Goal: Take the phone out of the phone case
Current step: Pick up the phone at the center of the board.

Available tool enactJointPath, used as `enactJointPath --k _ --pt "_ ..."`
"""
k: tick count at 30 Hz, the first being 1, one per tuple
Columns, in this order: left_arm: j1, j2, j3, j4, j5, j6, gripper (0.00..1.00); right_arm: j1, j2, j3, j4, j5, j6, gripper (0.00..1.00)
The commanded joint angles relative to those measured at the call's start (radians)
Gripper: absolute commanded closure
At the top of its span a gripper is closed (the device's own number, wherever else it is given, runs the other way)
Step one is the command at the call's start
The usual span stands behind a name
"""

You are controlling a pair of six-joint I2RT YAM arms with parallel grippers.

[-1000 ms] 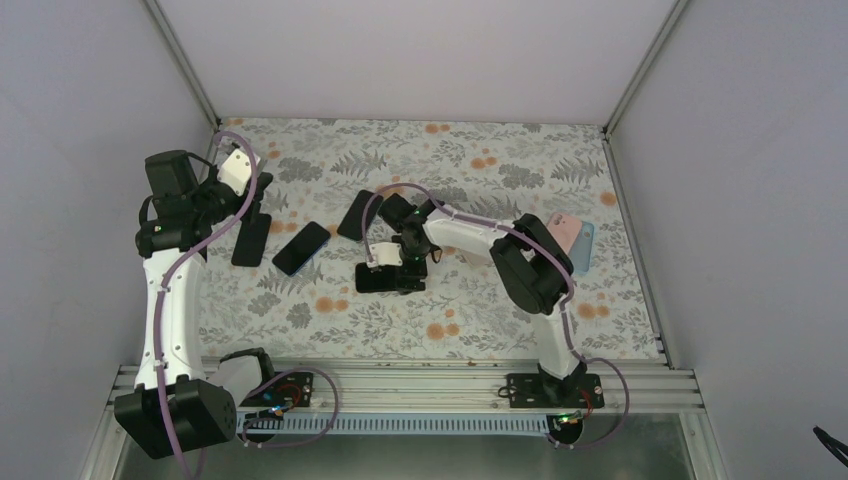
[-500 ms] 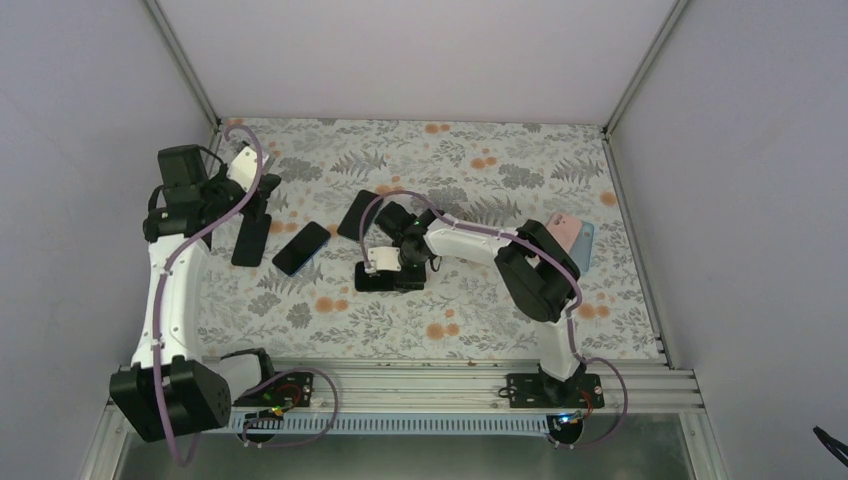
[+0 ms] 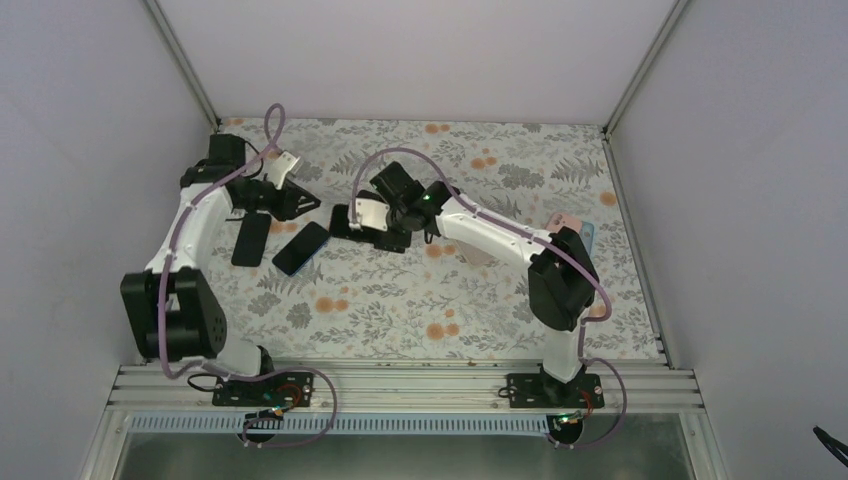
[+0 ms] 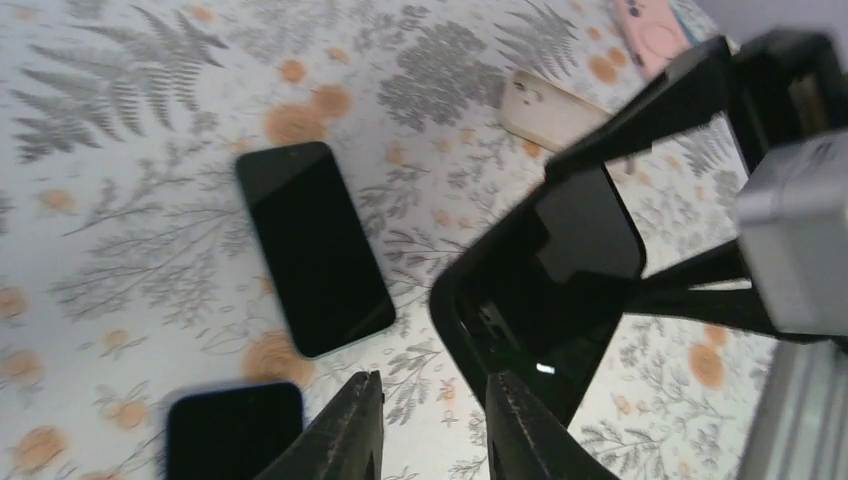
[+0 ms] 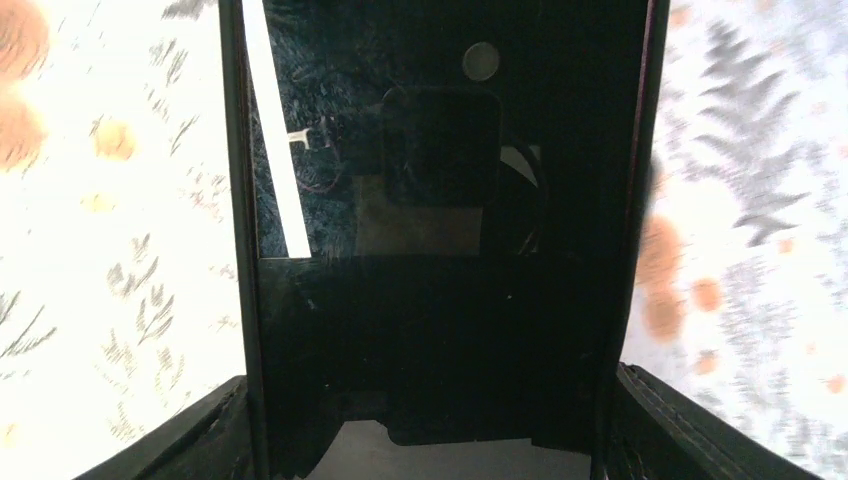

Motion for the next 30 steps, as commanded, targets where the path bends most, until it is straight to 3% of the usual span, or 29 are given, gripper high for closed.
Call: enactJointPath --k 1,7,11,16,20,25,26,29,30 --pt "-0.023 0.098 0.100 -0.164 0.157 0.068 0.66 -0.004 -0.002 0.116 0.050 0.060 0.039 0.54" --pt "-0.044 0.187 0.203 -0.310 0.280 0.158 0.41 -0.006 0.073 0.264 0.023 0.079 0.038 0.56" --pt "-0.049 0.220 0.210 -0.321 0.307 0.168 0.37 -0.005 0.091 0.306 0.026 0.069 0.037 0.57" --pt "-0.060 0.249 0.199 -0.325 0.321 0.189 0.61 -0.005 0.096 0.317 0.032 0.066 0.039 0.58" --pt "-0.063 0.265 0.208 -0.329 0.341 0.193 0.68 -0.005 0.087 0.321 0.032 0.055 0.042 0.58" --pt "-0.066 0.277 0.229 -0.327 0.343 0.188 0.96 -0.004 0.069 0.322 0.019 0.039 0.041 0.55" --pt "-0.068 0.274 0.234 -0.327 0.338 0.190 0.98 -0.004 0.064 0.317 0.015 0.044 0.038 0.50" --pt "-0.070 0.247 0.277 -0.355 0.299 0.227 0.98 -0.015 0.022 0.274 0.005 0.037 0.036 0.19" --pt "-0.070 0.233 0.300 -0.373 0.276 0.250 0.98 -0.026 -0.002 0.253 -0.001 0.015 0.036 0.13"
